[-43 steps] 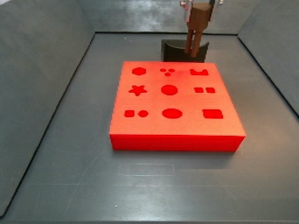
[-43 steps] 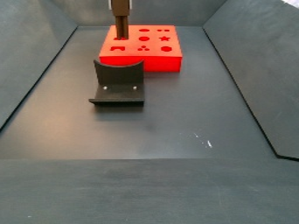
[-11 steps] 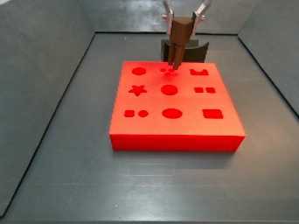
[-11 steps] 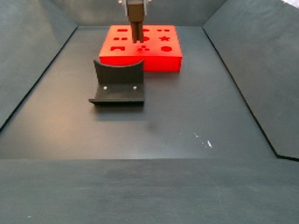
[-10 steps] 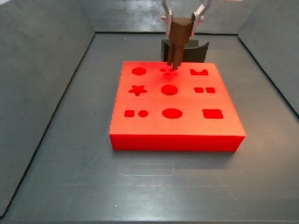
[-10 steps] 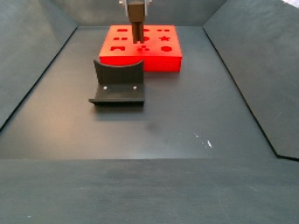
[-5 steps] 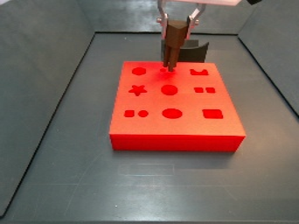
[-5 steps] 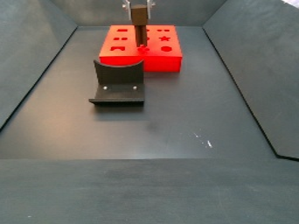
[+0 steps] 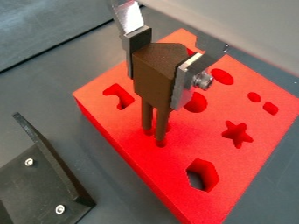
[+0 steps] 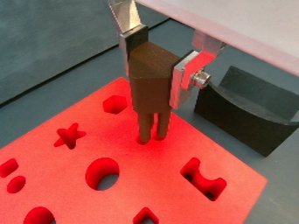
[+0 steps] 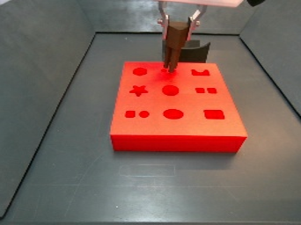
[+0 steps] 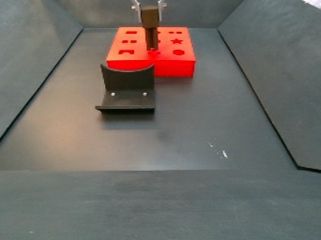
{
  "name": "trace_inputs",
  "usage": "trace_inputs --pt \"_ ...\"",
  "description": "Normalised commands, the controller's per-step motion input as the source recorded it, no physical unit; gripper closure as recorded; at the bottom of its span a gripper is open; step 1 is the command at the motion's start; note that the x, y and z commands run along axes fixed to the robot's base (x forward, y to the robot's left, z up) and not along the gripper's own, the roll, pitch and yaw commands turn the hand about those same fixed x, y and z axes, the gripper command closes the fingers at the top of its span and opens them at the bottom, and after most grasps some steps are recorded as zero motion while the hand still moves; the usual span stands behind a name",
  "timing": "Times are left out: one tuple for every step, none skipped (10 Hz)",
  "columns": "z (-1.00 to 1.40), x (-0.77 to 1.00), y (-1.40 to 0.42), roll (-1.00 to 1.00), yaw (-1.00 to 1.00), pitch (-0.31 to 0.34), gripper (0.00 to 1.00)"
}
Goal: Insert the 3 prong object.
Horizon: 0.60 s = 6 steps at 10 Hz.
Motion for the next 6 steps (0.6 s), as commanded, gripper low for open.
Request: trace_inputs --pt "-0.24 0.00 0.00 -0.06 -0.29 0.000 1.00" --pt "-0.26 0.00 0.00 -0.03 -0.29 0.000 1.00" --pt "-0.25 0.00 0.00 -0.04 -0.29 0.003 1.00" --pt "-0.28 0.00 0.00 -0.03 -0.31 0.007 1.00" --pt "-0.43 0.03 0.00 -0.01 -0.31 0.000 1.00" --pt "-0.60 0.15 0.09 -0.09 -0.28 0.000 1.00"
